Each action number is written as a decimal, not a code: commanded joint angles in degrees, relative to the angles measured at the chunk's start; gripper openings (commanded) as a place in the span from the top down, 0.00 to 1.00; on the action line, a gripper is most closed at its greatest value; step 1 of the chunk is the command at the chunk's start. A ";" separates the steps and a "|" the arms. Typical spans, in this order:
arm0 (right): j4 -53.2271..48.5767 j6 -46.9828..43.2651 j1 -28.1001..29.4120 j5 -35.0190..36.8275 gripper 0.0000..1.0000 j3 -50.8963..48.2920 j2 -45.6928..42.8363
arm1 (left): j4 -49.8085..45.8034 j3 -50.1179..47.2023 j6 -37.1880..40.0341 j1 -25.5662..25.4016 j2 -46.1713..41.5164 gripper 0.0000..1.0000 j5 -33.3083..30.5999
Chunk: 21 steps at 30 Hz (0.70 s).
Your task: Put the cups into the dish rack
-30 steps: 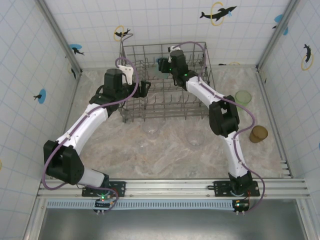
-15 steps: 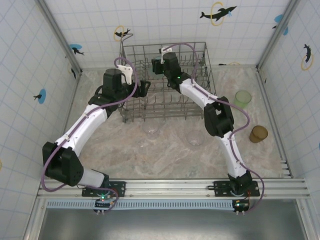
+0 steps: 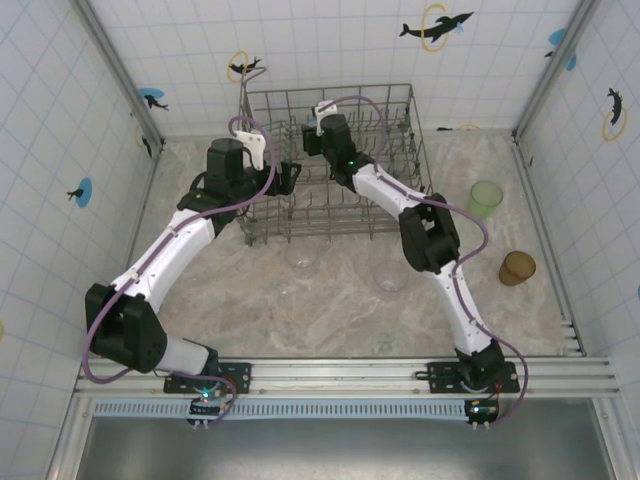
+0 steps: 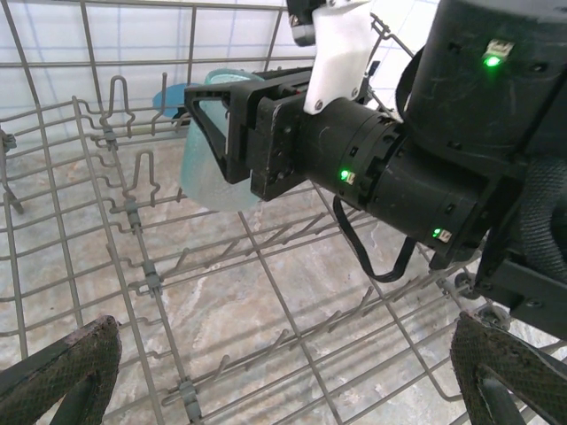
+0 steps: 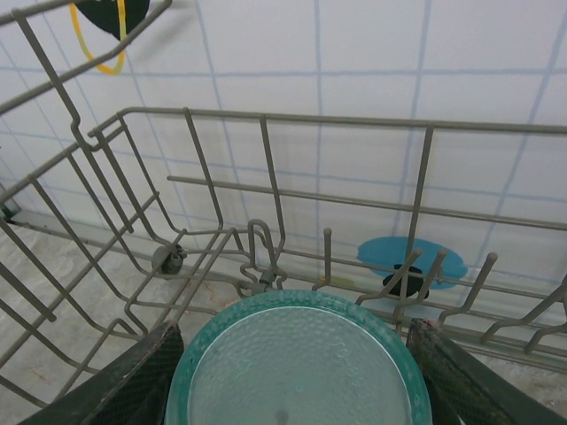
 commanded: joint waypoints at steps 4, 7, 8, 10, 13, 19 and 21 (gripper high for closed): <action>4.62 -1.78 -0.68 3.15 0.64 3.82 3.70 | 0.47 -0.58 -0.41 0.25 -1.07 0.02 0.55; 4.97 -1.04 -0.95 2.79 0.64 3.83 4.78 | 0.57 -0.68 -0.57 0.24 -1.01 0.02 0.61; 5.01 -0.75 -1.02 2.83 0.63 3.80 5.20 | 0.56 -0.63 -0.54 0.21 -0.99 0.02 0.72; 5.20 -0.54 -1.05 2.62 0.63 3.83 5.78 | 0.65 -0.66 -0.62 0.28 -0.99 0.02 0.90; 5.35 -0.54 -1.04 2.52 0.63 3.83 6.66 | 0.73 -0.77 -0.69 0.22 -1.03 0.02 0.90; 4.79 -0.46 -1.03 2.06 0.57 3.61 7.80 | 0.83 -0.92 -0.67 0.23 -0.93 0.03 0.90; 4.46 -0.28 -1.04 1.99 0.55 3.34 8.02 | 0.82 -0.95 -0.73 0.27 -0.92 0.02 0.88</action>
